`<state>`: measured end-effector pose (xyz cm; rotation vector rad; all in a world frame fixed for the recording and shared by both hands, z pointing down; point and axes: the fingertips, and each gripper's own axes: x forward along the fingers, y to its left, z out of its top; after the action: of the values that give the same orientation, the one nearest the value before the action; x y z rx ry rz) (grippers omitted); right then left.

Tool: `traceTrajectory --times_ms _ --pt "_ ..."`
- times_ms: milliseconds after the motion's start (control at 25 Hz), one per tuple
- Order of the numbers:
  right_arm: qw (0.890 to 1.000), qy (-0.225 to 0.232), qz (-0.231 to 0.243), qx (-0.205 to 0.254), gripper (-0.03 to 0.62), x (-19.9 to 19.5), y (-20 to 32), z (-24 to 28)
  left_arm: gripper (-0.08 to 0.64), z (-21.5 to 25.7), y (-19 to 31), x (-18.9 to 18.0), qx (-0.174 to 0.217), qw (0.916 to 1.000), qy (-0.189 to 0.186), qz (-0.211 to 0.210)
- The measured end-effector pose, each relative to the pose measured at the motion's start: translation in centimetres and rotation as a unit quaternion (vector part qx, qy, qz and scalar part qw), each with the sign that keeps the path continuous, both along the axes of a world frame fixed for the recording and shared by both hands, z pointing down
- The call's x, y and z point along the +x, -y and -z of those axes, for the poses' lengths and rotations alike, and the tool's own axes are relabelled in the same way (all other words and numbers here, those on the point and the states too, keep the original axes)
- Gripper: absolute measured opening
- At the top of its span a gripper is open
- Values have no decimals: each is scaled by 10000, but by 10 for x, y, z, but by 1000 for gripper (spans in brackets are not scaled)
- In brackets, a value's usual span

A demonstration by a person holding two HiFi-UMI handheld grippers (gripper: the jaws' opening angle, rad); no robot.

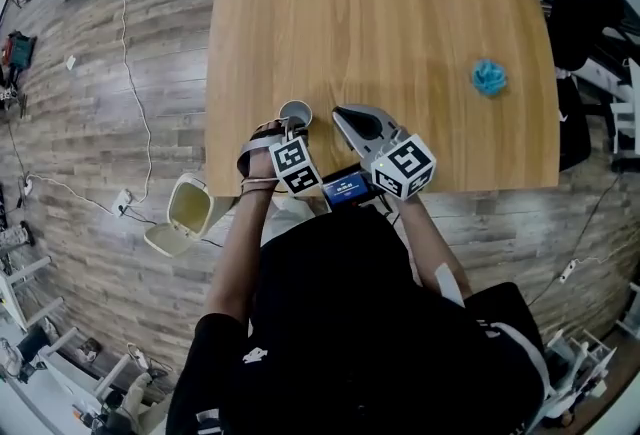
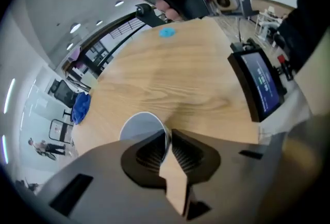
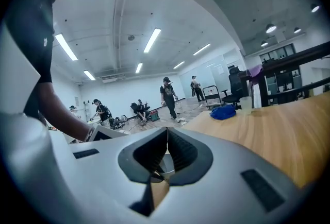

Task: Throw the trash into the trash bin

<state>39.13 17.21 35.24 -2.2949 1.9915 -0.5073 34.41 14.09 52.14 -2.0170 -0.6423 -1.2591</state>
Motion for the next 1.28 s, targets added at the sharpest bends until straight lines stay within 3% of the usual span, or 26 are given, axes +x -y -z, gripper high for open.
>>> traceTrajectory --times_ms 120,360,520,640,880,1040,1280 --pt "10000 31 33 -59 -2 -5 -1 -4 19 -3 3 1 -10 9999 95 54" --pt "9997 152 54 -190 -2 -8 1 -12 18 -1 19 -8 -231 9982 79 555" --pt "9986 175 401 -280 -2 -16 22 -20 18 -1 50 -27 -177 9944 4 1044" --pt "9953 242 876 -321 -2 -36 51 -25 18 -2 83 -64 -146 9851 38 1714" --pt "9762 82 2140 -334 -2 -130 118 -13 18 15 139 -184 -48 9500 3 3123" --pt "9524 -44 3029 -331 -2 -191 156 -14 18 18 158 -253 -99 9132 -12 4075" --pt "9167 -127 3977 -378 -2 -273 195 -26 18 3 170 -339 -302 8627 44 5049"
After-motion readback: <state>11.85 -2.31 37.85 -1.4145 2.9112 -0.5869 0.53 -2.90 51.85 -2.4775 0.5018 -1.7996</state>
